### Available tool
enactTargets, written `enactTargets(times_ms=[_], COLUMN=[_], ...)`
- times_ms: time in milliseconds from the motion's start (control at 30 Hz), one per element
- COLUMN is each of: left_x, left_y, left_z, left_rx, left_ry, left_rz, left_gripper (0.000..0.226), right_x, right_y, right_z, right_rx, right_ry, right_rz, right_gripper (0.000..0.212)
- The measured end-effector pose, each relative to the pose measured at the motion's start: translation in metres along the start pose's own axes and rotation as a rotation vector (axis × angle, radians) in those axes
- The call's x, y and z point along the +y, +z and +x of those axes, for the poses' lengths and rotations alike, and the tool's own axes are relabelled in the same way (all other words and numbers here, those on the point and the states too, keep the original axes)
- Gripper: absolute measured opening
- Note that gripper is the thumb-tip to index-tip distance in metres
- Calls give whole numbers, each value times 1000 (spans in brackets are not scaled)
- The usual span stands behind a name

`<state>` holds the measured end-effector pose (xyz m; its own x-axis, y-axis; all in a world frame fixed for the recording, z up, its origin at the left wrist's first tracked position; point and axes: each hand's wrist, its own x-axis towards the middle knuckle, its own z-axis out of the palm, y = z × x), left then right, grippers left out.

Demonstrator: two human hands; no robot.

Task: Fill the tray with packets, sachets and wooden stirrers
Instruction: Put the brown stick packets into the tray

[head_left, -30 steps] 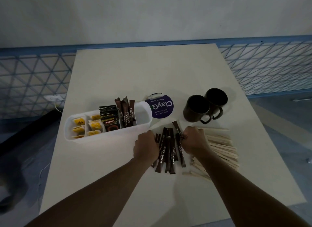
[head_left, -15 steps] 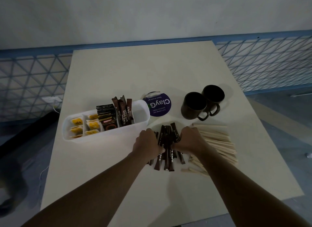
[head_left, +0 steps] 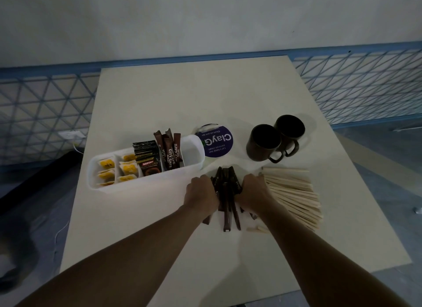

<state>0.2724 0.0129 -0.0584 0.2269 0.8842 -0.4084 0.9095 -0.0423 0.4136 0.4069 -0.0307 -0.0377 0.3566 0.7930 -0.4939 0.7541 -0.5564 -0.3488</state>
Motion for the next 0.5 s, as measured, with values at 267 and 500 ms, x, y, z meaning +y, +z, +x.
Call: enactTargets(times_ms=[267, 500], left_x=[-2, -1], left_y=[5, 3], left_z=[2, -3], left_rx=[14, 43], left_ry=[8, 57], left_rz=[7, -48], left_gripper=[34, 24], right_x=[-4, -3], right_y=[5, 13], right_z=[1, 8], right_rx=[-6, 31], right_ry=[-10, -34], right_rz=[-49, -100], right_gripper=[45, 22])
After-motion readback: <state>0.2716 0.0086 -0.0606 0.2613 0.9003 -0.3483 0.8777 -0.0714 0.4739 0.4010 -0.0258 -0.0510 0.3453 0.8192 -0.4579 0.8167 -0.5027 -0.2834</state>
